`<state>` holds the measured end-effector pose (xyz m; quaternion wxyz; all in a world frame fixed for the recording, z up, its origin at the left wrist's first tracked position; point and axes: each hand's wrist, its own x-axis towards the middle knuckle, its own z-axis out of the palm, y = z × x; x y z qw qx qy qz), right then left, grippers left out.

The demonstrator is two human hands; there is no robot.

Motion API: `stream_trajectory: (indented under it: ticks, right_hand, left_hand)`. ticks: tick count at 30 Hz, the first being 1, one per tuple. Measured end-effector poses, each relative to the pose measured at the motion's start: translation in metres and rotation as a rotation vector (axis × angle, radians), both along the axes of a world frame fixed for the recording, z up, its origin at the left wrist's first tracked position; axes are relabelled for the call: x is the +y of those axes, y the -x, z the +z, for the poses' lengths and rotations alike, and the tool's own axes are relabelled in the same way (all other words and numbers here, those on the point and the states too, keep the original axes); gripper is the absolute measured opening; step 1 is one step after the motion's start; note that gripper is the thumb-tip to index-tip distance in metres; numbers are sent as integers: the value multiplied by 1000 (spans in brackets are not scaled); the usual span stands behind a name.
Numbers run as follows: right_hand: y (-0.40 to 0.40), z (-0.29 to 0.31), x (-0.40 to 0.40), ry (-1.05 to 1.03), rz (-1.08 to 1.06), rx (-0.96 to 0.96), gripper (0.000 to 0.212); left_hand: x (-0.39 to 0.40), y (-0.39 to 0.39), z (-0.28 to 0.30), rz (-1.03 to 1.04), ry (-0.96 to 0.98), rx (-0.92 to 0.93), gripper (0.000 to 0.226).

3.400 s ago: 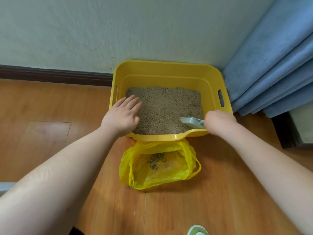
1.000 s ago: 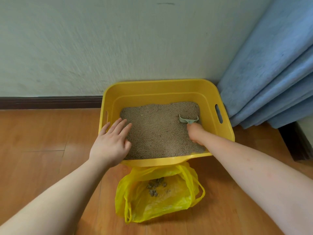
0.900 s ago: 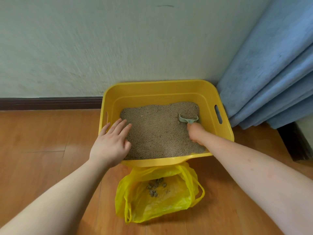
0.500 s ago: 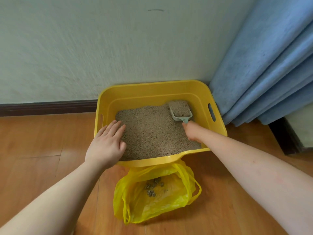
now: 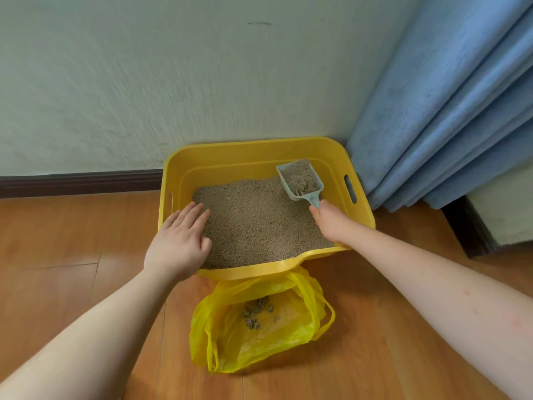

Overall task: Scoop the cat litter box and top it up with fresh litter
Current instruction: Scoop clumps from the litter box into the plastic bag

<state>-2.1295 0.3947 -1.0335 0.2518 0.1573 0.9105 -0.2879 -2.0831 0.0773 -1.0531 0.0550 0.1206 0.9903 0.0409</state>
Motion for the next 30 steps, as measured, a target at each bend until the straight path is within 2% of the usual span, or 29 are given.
stream_trajectory:
  ticks: [7,15,20,30]
  right_hand:
    - [-12,14,2,13,126,18,36]
    - [-26,26,-4,-64,276,-1,32]
    - [-29,26,0,-71,228,89,27]
    - [-39,23,9,-86,232,127,26]
  left_hand:
    - [0,-1,3,-2,8,-3,72]
    - [1,-2,4,-7,6,-4,75]
    - [0,-2,3,-4,9,-5,74]
    - [0,-2,2,-2,9,4,73]
